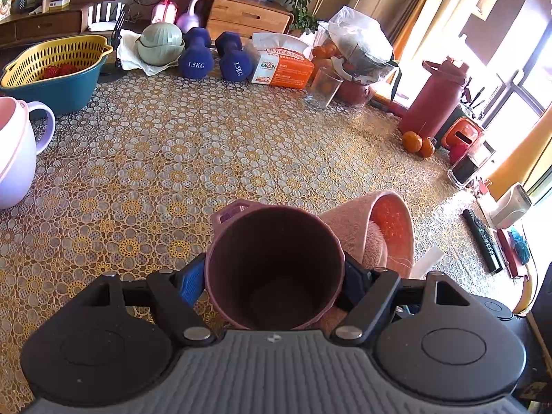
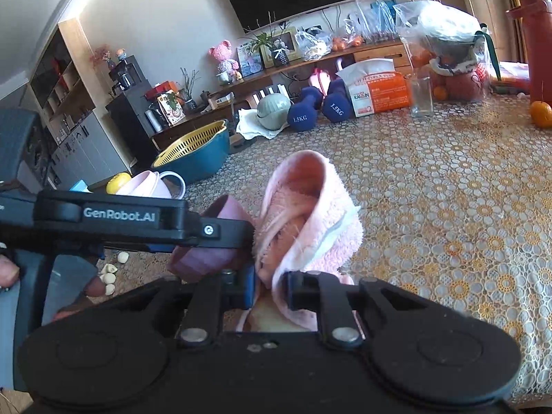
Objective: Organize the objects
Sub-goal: 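Lift the mauve cup with the left gripper while the right raises the towel toward it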
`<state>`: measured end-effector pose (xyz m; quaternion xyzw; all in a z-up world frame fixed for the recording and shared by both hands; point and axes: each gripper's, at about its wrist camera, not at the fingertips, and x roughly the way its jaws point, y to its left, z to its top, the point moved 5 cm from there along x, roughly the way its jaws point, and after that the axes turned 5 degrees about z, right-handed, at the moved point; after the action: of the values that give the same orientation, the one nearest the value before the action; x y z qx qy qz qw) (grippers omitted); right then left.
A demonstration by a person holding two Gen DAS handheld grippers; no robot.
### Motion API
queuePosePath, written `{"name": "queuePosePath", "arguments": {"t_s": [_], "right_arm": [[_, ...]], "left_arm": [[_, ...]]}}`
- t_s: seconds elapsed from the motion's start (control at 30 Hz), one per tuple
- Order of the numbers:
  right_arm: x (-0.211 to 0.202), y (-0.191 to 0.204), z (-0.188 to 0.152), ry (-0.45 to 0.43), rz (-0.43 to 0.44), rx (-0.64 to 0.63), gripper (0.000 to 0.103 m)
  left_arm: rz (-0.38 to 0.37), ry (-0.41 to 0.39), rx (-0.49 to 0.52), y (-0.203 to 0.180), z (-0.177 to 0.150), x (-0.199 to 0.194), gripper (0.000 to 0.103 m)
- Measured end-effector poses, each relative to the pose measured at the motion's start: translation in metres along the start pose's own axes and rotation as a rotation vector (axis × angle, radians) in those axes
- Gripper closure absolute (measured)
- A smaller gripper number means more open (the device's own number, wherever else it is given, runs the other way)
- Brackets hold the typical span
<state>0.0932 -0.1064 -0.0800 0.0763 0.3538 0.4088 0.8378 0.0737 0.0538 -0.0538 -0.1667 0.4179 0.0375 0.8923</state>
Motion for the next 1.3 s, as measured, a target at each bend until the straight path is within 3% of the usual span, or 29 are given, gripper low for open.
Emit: {"name": "queuePosePath", "arguments": {"t_s": [0.17, 0.33, 0.5, 0.63, 0.83, 1.3], "right_arm": [[0.008, -0.006, -0.005, 0.02, -0.068, -0.073, 0.088], [-0.01, -0.016, 0.007, -0.011, -0.111, -0.103, 0.088], [-0.035, -0.023, 0.028, -0.064, -0.02, -0.064, 0.089], [-0.044, -0.008, 0.04, -0.086, 0.059, -0.102, 0.089], [-0.029, 0.01, 0.039, -0.036, 0.171, -0.11, 0.089], [0.012, -0.017, 0.024, 0.075, 0.154, 0.003, 0.088]], "left_arm": [[-0.01, 0.004, 0.01, 0.0, -0.001, -0.001, 0.025], [-0.01, -0.024, 0.123, -0.009, -0.011, -0.006, 0.025], [0.002, -0.05, 0.199, -0.018, -0.017, -0.01, 0.025], [0.005, -0.065, 0.224, -0.021, -0.02, -0.011, 0.025], [0.008, -0.088, 0.269, -0.024, -0.026, -0.014, 0.025], [-0.007, -0.087, 0.247, -0.02, -0.025, -0.013, 0.025]]}}
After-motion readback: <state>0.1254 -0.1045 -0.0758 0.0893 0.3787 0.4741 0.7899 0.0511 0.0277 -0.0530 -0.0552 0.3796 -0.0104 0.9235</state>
